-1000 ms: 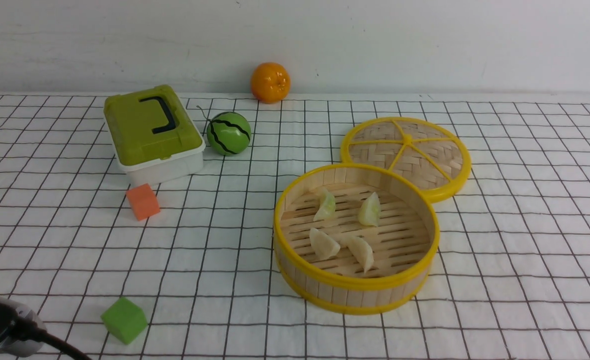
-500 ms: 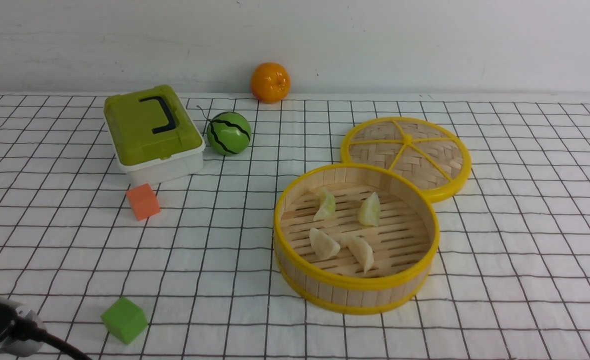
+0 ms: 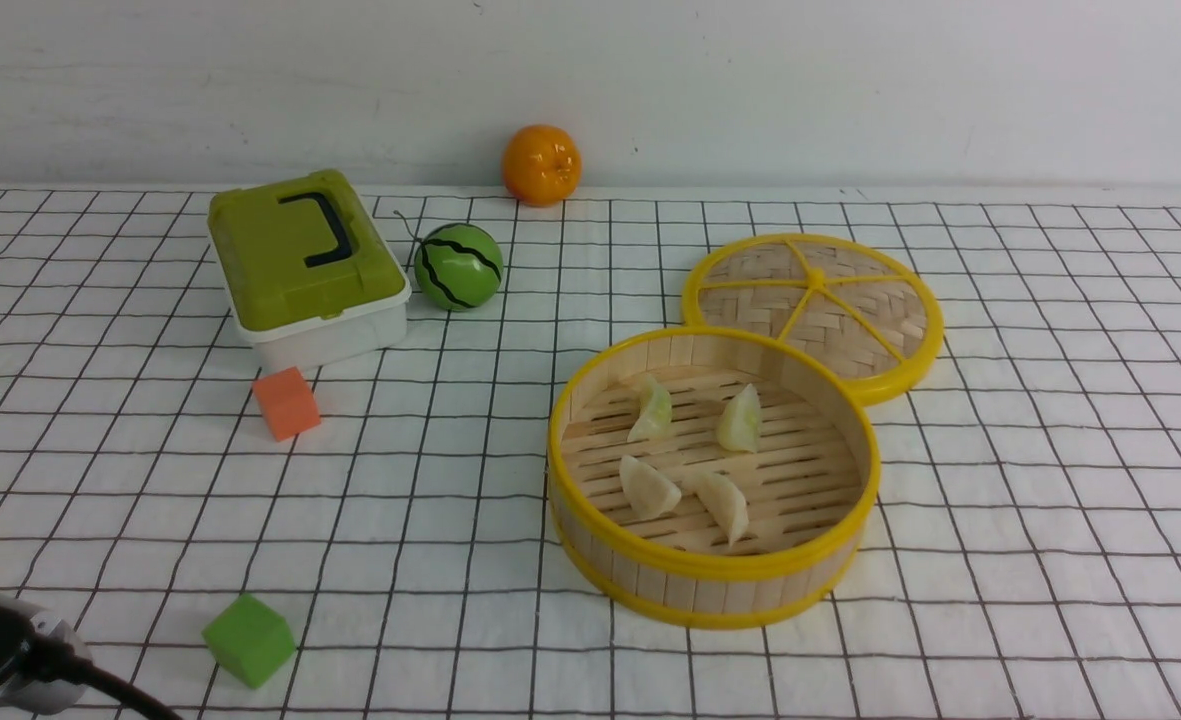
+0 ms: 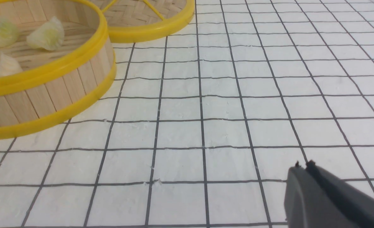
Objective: Put the dumplings into the steamer on the table with the white tablecloth.
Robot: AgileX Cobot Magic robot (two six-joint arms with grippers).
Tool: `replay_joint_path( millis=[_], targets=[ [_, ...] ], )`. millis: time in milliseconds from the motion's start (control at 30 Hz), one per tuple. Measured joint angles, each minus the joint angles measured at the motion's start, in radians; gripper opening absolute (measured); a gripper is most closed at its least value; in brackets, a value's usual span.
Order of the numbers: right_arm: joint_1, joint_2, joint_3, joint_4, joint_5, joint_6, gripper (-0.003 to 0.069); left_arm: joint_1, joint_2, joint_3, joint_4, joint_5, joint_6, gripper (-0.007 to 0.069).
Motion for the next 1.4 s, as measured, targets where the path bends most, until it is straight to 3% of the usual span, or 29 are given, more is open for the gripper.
replay_joint_path(
  millis=[1200,1300,1400],
  targets=[
    [0.000,0.000,0.000,-0.002,0.002,0.001,-0.0002,0.000,0.000,0.000,0.010,-0.002,0.000,0.0183],
    [0.000,0.000,0.000,-0.002,0.002,0.001,0.0000,0.000,0.000,0.000,0.016,-0.040,-0.008,0.0183],
    [0.000,0.000,0.000,-0.002,0.002,0.001,0.0003,0.000,-0.002,0.000,0.023,-0.181,-0.046,0.0175]
  ],
)
